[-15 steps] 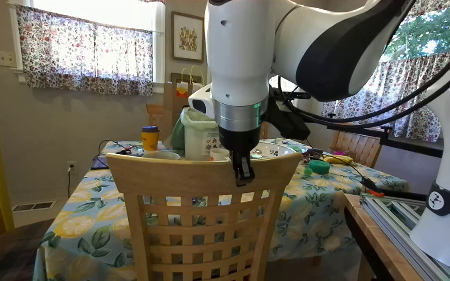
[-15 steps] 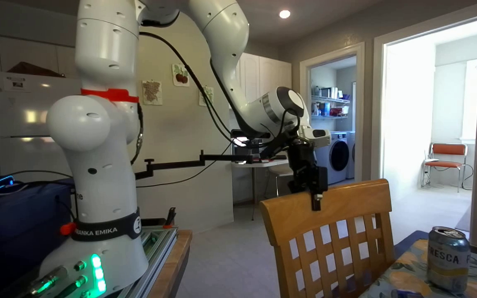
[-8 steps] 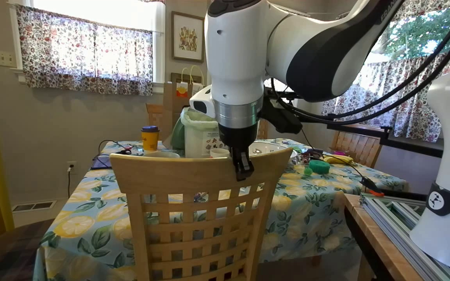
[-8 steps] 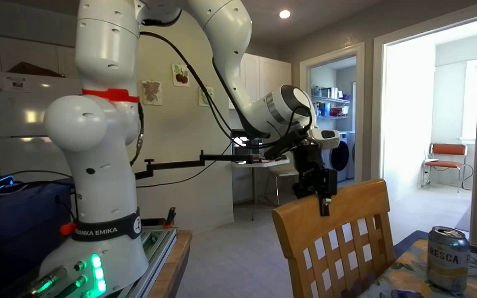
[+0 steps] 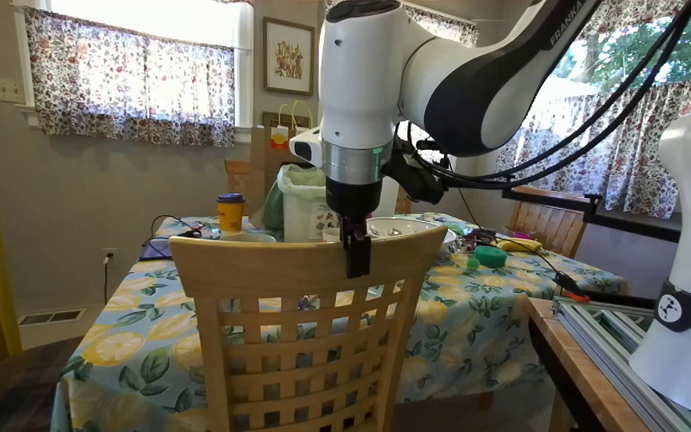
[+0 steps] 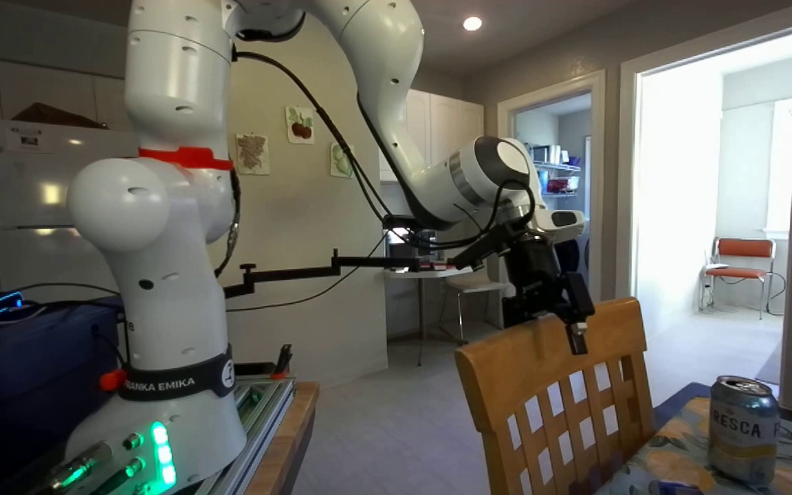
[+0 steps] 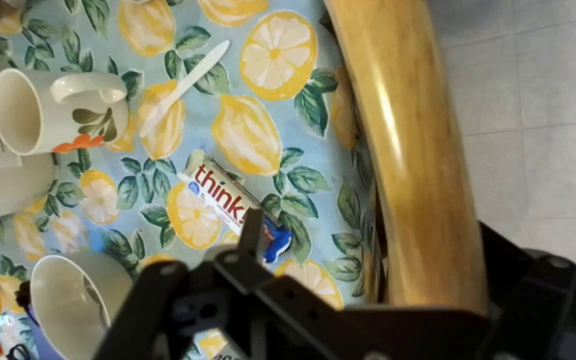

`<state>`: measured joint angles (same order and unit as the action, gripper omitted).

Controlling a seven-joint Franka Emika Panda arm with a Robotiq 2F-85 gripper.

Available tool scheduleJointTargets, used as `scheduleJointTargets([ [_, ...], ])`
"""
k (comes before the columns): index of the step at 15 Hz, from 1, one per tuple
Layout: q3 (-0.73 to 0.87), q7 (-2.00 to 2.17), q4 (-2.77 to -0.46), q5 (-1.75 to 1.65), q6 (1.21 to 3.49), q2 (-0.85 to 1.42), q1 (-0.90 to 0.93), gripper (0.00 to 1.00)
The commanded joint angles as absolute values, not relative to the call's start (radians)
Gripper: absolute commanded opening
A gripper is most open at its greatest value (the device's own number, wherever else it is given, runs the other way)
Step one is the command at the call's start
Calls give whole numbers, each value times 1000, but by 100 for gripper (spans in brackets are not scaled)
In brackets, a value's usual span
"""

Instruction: Push the chair forward

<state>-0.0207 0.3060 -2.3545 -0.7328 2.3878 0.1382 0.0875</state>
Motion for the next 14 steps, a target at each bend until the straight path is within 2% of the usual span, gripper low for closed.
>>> scheduleJointTargets([
  [1,-1,205,-2337,-670,2468,101,43,100],
  [7,-40,-106,-2362,-197,2469,-5,32,100],
  [14,-42,-348,-2342,169,2411,-114,84,100],
])
